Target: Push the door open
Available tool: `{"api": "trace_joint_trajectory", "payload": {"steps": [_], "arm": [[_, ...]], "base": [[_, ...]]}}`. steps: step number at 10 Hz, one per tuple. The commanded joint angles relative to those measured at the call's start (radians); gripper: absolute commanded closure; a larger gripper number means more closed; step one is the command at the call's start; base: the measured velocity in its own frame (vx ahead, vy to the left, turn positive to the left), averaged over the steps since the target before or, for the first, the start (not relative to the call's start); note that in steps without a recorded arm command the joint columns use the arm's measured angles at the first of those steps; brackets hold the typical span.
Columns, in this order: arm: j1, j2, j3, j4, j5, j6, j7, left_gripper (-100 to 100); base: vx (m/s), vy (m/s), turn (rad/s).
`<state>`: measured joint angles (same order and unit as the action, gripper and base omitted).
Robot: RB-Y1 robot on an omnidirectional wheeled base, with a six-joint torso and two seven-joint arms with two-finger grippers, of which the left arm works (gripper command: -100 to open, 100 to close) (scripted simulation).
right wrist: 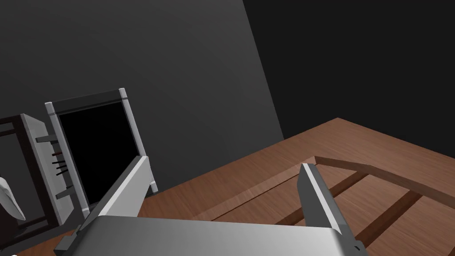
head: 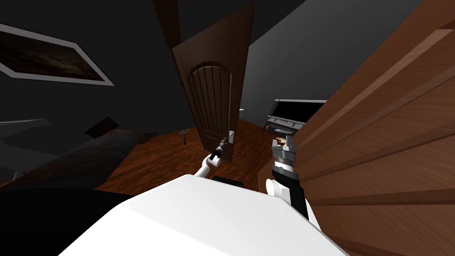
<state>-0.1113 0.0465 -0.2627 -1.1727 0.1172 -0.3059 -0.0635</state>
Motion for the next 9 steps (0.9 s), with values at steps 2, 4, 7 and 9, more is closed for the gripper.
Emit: {"api": "trace_joint_trajectory", "payload": {"steps": [2,4,7,9], "arm": [[-0.004,-0.007,0.007,0.010,-0.004,-0.008,-0.012,-100],[-0.006,-0.021,0.013,0.018,-0.007,-0.014,-0.022,-100],[-0.007,-0.042,0.019,0.019,-0.010,-0.015,-0.031,-100],[-0.007,-0.042,0.019,0.019,-0.010,-0.015,-0.031,100]], "base": [[0.214,-0.057,-0.015],[0.224,-0.051,-0.020],[0.175,-0.045,-0.014],[-0.020,0.005,-0.001]]}}
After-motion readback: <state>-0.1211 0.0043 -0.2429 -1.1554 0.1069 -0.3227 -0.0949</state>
